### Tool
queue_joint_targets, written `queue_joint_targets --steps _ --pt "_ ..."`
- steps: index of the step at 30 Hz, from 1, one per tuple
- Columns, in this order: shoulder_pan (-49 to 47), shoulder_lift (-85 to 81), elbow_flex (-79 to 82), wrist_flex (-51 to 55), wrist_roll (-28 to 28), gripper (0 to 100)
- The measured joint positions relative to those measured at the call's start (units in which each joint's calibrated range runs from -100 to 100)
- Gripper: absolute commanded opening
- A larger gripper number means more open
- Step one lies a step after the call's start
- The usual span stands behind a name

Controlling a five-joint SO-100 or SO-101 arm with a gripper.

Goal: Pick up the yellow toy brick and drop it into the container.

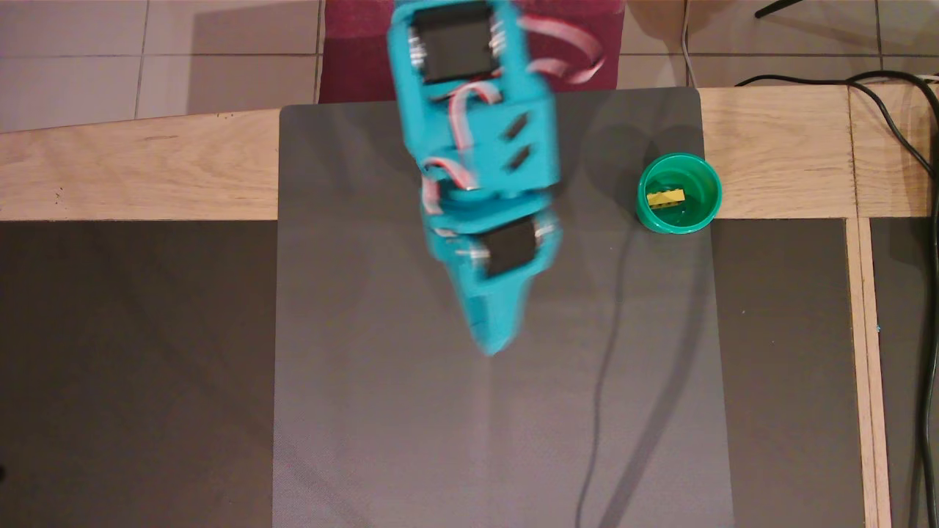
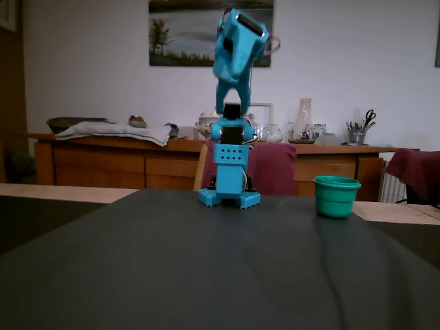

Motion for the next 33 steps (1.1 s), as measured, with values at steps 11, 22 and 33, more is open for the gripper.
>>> queue_joint_targets --steps 11,22,33 --pt "5.5 -20.7 40.1 -12.2 -0.2 0" --pt "6.5 -21.2 50.5 -16.5 -0.8 0" --pt "6.2 -21.2 50.5 -17.4 -7.4 0"
